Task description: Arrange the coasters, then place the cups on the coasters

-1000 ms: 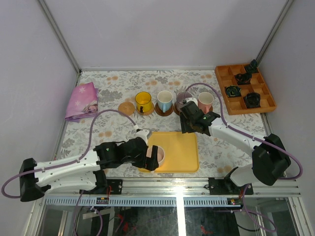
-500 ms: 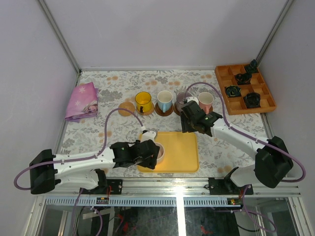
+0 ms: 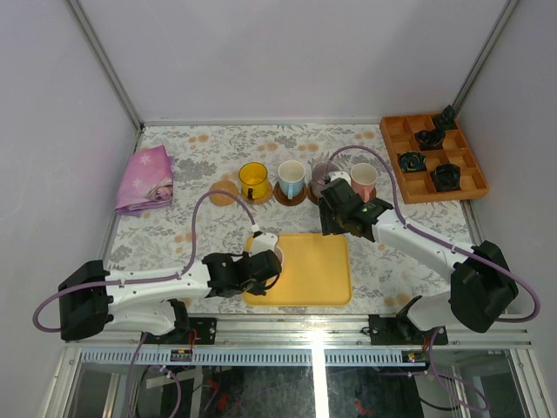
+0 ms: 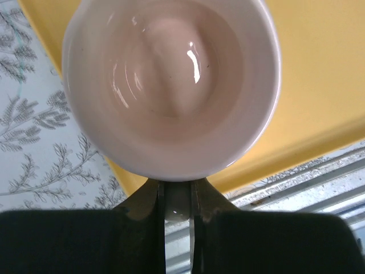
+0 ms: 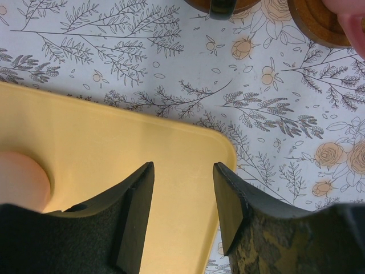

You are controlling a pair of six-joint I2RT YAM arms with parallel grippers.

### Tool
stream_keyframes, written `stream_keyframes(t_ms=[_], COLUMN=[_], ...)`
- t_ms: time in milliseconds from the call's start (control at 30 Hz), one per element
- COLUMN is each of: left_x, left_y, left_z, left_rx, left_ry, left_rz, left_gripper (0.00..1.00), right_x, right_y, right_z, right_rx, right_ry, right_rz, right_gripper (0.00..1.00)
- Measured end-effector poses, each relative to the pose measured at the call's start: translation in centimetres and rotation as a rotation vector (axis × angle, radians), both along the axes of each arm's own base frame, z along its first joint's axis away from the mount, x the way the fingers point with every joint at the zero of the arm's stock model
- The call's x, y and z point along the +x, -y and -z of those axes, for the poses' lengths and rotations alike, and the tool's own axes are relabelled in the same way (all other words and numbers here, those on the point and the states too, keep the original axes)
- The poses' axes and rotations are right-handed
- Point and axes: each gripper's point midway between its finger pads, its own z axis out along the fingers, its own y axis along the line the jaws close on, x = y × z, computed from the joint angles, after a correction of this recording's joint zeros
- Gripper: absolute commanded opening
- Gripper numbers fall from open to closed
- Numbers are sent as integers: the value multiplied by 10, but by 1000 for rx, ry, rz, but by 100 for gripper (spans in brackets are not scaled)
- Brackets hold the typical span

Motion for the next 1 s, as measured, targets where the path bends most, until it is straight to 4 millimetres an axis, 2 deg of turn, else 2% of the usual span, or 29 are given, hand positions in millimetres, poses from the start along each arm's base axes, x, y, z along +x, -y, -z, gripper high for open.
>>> stream_keyframes(t_ms=[233,367,633,700,833,1000], left_x=[6,11,41,49,68,95], left_y=[-4,-9,-1,-4,-18,-49], left_z=[-1,-9,-63,-71,-75,-82], left_rx=[24,36,1,7,31,30], left_ry=[36,74,241,272,300,321], left_rz=[6,8,-30,-50,-125,-261], left_gripper=[0,0,0,0,0,0], right_x=[0,0,1,2,5,10], right_y=[0,0,0,-1,-7,-11], right_z=[0,0,1,2,0,7], right_rx=[-2,-6,-17,-19,-2,-10], right_ry=[1,3,5,8,22,21], right_rz=[-3,-8,-26,-34,-62,-84], right_gripper=[53,53,49,48,46,44])
